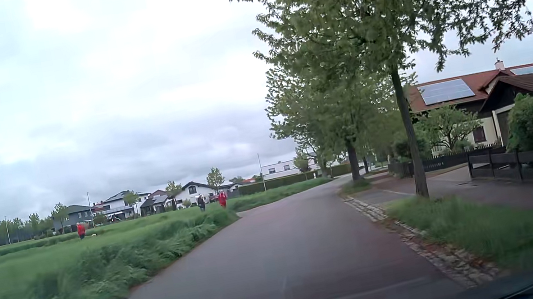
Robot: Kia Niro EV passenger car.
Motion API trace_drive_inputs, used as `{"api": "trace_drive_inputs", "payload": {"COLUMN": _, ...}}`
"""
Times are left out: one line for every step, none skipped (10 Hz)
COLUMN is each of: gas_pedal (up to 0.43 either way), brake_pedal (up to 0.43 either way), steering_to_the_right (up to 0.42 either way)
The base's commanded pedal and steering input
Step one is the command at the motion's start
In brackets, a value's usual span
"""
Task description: Follow the waypoints while adhering to traffic rules and regulations
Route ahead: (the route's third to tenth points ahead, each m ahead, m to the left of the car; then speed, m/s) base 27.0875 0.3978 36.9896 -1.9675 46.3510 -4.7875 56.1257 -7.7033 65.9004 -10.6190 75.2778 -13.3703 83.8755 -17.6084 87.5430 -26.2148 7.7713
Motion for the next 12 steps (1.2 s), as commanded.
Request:
{"api": "trace_drive_inputs", "payload": {"gas_pedal": 0.059, "brake_pedal": 0.000, "steering_to_the_right": 0.020}}
{"api": "trace_drive_inputs", "payload": {"gas_pedal": 0.059, "brake_pedal": 0.000, "steering_to_the_right": 0.020}}
{"api": "trace_drive_inputs", "payload": {"gas_pedal": 0.059, "brake_pedal": 0.000, "steering_to_the_right": 0.020}}
{"api": "trace_drive_inputs", "payload": {"gas_pedal": 0.059, "brake_pedal": 0.000, "steering_to_the_right": 0.023}}
{"api": "trace_drive_inputs", "payload": {"gas_pedal": 0.059, "brake_pedal": 0.000, "steering_to_the_right": 0.029}}
{"api": "trace_drive_inputs", "payload": {"gas_pedal": 0.059, "brake_pedal": 0.000, "steering_to_the_right": 0.033}}
{"api": "trace_drive_inputs", "payload": {"gas_pedal": 0.059, "brake_pedal": 0.000, "steering_to_the_right": 0.034}}
{"api": "trace_drive_inputs", "payload": {"gas_pedal": 0.067, "brake_pedal": 0.000, "steering_to_the_right": 0.034}}
{"api": "trace_drive_inputs", "payload": {"gas_pedal": 0.067, "brake_pedal": 0.000, "steering_to_the_right": 0.033}}
{"api": "trace_drive_inputs", "payload": {"gas_pedal": 0.067, "brake_pedal": 0.000, "steering_to_the_right": 0.034}}
{"api": "trace_drive_inputs", "payload": {"gas_pedal": 0.067, "brake_pedal": 0.000, "steering_to_the_right": 0.031}}
{"api": "trace_drive_inputs", "payload": {"gas_pedal": 0.079, "brake_pedal": 0.000, "steering_to_the_right": 0.027}}
